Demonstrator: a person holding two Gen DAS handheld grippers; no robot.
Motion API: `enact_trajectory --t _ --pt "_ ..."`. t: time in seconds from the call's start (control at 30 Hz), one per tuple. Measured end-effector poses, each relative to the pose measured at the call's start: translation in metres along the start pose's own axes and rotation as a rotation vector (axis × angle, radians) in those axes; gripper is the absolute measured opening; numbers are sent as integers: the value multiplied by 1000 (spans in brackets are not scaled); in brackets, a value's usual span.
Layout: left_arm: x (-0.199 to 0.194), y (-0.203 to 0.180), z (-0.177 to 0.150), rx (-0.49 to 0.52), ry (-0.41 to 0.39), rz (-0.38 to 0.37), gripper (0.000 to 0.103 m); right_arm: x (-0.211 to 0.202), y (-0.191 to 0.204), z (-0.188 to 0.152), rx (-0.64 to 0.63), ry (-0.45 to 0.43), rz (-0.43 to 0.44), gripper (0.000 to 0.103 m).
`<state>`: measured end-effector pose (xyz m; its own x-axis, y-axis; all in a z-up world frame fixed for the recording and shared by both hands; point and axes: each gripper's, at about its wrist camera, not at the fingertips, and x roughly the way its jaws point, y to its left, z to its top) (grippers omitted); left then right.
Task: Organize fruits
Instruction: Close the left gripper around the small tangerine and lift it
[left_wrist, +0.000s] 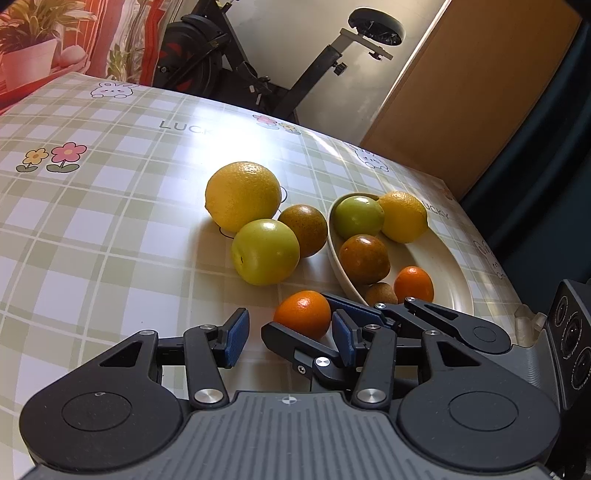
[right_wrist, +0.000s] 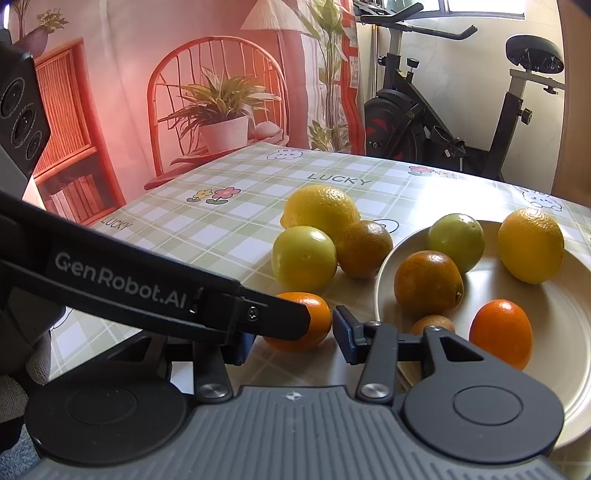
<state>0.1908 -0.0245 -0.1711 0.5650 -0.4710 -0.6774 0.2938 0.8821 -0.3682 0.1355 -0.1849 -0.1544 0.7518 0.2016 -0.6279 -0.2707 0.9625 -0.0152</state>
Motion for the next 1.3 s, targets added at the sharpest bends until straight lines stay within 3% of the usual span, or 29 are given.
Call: enact_trajectory --t 0.13,1.3 --pt "0 2 0 -7 -4 -3 47 1 1 0 -2 7 4 48" --pt "6 0 1 1 -21 -23 42 -2 -5 -2 30 -7 59 45"
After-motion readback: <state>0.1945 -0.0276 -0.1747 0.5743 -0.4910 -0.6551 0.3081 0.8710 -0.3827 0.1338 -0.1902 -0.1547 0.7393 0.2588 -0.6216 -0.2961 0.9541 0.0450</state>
